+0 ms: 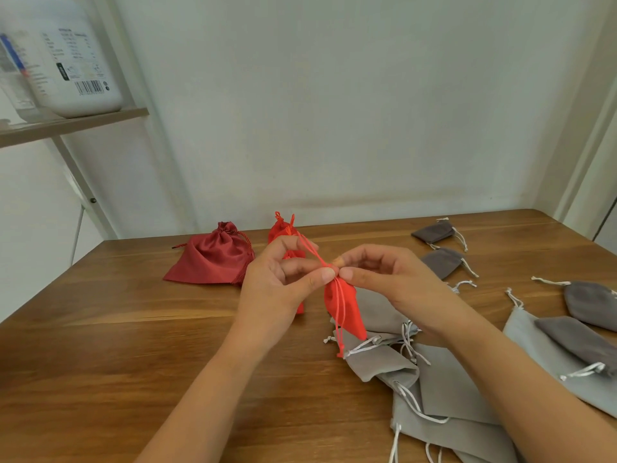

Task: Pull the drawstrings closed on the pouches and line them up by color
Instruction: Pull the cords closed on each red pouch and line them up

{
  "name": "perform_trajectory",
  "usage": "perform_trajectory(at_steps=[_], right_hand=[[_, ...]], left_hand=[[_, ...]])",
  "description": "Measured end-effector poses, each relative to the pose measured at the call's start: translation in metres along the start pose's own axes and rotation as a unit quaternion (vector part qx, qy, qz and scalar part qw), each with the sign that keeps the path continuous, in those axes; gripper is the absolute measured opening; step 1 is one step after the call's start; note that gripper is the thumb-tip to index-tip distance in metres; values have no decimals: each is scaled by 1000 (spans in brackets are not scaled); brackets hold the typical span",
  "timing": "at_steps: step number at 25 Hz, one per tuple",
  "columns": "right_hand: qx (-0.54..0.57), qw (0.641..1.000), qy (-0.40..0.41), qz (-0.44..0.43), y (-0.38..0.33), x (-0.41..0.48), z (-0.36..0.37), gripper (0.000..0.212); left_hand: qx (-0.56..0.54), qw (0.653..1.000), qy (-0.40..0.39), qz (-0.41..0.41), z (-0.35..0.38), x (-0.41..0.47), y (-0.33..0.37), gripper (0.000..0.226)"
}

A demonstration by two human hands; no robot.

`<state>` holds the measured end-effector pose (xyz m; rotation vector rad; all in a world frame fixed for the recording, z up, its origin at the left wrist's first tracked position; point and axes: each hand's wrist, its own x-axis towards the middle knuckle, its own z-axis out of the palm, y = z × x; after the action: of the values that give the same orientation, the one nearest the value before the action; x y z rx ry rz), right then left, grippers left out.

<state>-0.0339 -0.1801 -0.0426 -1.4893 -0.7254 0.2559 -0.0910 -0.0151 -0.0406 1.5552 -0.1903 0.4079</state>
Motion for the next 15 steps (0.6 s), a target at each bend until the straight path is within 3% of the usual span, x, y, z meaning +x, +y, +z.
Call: perform_trajectory(at_steps=[8, 12, 15], right_hand=[[43, 998, 7, 40, -1, -1, 7, 28], [7, 998, 24, 54, 0, -2, 10, 34], [-21, 999, 10, 43, 1, -2, 6, 27]], left_hand=[[14, 999, 23, 33, 1, -2, -4, 23], [-17, 998, -19, -50, -2, 0, -3, 21], [-64, 991, -34, -116, -5, 1, -7, 23]])
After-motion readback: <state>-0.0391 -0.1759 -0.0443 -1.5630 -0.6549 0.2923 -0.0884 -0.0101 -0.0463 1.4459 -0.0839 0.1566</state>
